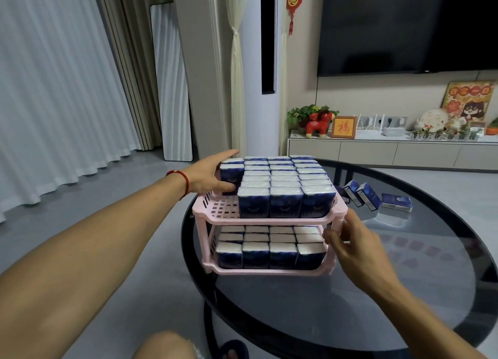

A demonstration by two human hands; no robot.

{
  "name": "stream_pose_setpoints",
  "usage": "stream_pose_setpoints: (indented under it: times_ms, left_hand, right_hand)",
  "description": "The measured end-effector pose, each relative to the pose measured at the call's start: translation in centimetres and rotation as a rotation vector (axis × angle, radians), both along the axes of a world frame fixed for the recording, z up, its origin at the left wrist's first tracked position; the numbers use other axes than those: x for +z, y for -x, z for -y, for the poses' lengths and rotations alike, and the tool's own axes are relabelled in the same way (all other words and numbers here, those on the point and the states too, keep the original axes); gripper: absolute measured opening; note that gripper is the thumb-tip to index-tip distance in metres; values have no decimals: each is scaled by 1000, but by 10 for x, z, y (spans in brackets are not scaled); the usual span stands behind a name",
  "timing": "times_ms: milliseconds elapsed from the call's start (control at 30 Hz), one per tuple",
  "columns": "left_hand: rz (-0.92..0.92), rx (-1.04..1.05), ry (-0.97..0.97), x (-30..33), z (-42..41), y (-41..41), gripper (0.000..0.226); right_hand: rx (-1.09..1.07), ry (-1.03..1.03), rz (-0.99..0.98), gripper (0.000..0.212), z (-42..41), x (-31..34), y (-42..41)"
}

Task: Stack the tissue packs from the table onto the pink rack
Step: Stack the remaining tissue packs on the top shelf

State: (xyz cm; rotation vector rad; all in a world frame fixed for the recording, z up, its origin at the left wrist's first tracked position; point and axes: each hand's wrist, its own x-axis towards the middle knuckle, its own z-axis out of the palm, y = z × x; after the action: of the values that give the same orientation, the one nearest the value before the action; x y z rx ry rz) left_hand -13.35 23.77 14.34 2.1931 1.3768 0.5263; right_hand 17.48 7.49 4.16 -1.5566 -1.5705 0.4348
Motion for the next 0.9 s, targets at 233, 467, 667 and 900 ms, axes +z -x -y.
stream_pose_setpoints:
  times_ms: [233,467,667,900]
  left_hand:
    - [53,123,-64,8,20,6,97]
    - [293,213,-1087,-2,150,-51,21]
    - [150,-492,-507,-126,203,-183,29]
    - [-69,-438,-391,-192,156,-230,41]
  right_hand:
    - [64,12,-47,37,1,1,-8]
    - [-120,157,-14,37,-23,-26,-63]
    - [-72,299,288,53,-70,-59,-95]
    - [13,316,574,69,-166,-73,-105]
